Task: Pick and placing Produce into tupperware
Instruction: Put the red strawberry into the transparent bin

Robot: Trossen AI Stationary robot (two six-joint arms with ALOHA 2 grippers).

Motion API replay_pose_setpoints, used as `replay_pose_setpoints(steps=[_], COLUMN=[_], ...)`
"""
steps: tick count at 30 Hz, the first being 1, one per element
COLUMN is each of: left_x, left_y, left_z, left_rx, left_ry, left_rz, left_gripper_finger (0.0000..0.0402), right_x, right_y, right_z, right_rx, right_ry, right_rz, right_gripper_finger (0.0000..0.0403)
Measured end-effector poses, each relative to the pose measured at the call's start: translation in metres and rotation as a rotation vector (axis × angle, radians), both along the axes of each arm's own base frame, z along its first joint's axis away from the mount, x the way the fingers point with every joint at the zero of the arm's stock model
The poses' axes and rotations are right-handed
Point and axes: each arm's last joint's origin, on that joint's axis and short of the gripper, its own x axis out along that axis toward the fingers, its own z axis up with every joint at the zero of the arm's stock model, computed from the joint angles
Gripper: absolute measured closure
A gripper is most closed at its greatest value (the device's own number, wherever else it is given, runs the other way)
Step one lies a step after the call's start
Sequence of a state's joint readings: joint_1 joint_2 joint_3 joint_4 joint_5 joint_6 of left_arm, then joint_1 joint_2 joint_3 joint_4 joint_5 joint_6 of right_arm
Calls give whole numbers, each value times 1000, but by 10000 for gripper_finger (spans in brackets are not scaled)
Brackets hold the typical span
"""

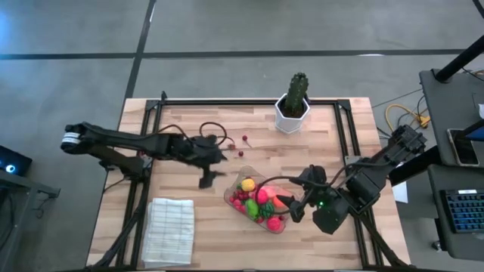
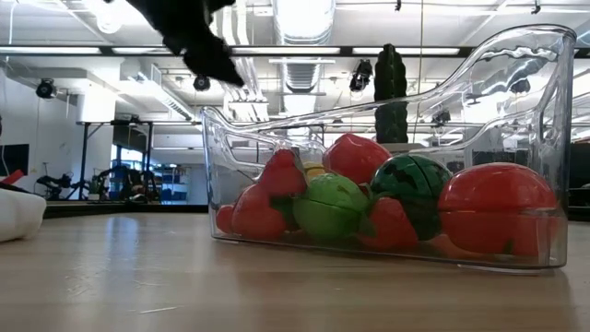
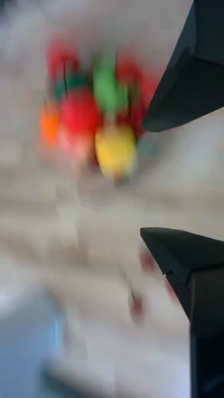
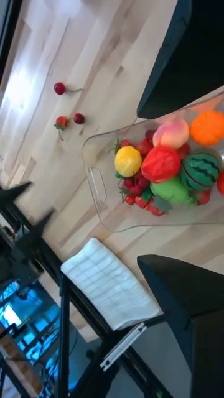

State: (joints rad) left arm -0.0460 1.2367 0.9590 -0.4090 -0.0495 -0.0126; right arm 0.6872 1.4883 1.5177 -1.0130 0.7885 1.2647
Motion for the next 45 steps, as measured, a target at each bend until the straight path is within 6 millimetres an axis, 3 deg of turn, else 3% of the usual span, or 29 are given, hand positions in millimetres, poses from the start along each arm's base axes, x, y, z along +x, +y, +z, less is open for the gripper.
replay_pose_setpoints(steps=[3, 6, 10, 20, 30, 37, 45], left_x=[-7, -2, 10, 36, 49, 45, 42], left_y=[8, 18, 33, 64, 82, 106, 116], left_z=[-6, -15, -45, -97, -102, -105, -106], left_rx=[110, 40, -37, 113, 234, 106, 68], left_ry=[9, 33, 161, 366, 316, 295, 278], left_rz=[159, 225, 294, 337, 219, 195, 155], left_gripper_finger=[155, 155, 155, 155, 155, 156, 155], right_x=[-1, -1, -2, -1, -1, 1, 10], right_y=[-1, -2, -4, -8, -11, -17, -35], right_z=[-2, -2, -3, -11, -22, -21, -21], right_rx=[-21, -42, -59, -40, -17, -80, -109], right_ry=[3, -12, -37, -55, -53, -96, -89], right_rz=[-15, -36, -85, -157, -206, -257, -332], right_gripper_finger=[35, 35, 35, 35, 35, 35, 35])
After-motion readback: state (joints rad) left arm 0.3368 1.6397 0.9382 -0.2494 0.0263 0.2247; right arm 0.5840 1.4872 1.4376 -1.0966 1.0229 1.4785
